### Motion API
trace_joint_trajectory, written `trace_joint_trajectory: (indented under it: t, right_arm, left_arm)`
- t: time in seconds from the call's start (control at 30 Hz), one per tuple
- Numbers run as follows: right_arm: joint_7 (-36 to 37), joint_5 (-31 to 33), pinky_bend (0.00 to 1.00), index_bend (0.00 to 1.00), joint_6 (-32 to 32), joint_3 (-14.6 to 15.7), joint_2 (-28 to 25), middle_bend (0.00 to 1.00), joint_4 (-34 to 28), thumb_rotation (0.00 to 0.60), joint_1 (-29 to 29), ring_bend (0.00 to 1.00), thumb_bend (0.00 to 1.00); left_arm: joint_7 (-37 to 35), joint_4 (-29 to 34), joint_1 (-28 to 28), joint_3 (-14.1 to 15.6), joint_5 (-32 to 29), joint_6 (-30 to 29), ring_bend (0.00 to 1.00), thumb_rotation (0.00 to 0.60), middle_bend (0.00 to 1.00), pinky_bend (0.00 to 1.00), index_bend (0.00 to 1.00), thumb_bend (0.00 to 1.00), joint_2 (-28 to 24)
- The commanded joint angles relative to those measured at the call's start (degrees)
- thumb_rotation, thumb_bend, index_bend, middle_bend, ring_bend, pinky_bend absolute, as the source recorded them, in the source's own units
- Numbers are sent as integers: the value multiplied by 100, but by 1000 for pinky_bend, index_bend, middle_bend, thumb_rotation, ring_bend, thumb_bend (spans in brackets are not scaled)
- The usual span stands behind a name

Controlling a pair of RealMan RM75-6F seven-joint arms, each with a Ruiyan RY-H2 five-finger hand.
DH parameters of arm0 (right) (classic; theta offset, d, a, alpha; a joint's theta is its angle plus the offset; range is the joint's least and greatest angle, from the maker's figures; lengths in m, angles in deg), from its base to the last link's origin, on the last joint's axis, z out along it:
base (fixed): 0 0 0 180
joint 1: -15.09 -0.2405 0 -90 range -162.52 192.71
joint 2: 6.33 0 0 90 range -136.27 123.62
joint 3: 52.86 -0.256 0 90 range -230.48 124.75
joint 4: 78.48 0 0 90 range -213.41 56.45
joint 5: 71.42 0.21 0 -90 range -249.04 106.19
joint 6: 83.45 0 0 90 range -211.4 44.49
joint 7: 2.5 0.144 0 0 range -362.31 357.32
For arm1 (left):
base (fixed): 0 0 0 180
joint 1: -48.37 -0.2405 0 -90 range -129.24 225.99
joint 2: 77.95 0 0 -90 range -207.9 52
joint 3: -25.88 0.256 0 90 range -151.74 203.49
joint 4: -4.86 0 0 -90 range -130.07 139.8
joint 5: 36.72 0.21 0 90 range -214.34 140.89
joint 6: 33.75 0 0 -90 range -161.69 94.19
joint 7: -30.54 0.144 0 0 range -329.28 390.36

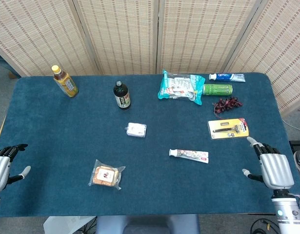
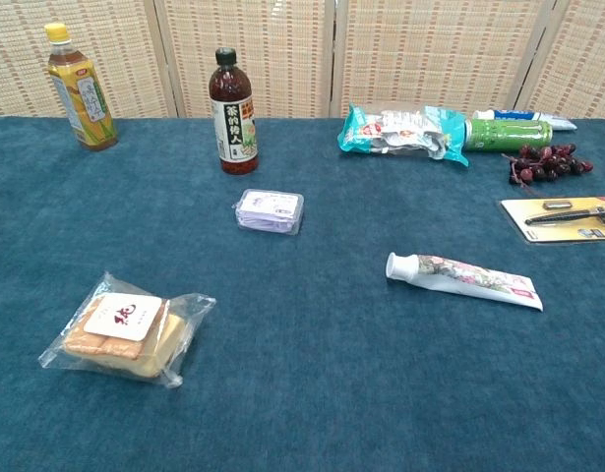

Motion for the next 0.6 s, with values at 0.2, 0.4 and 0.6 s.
trace_joint_trajectory:
  t: [0.2, 0.4, 0.6]
  right_arm:
    - [-60, -13, 409, 191, -651, -99, -171, 354, -259, 600, -273, 299, 96]
    - [-506, 264, 418, 260, -1561, -380, -110, 384, -334, 600, -920, 310, 131]
    - [-984, 942, 419, 337, -2502, -710, 338, 420, -25, 600, -1690, 310, 200]
  left_arm:
    - [27, 37, -7, 7, 0, 17, 299, 600, 344, 313, 248, 219, -17]
    - [-11, 27, -22, 14, 33, -11, 299, 600, 344, 313, 248, 219, -12]
    - [-55, -21, -68, 35, 50, -58, 299, 600, 344, 313, 248, 219, -6]
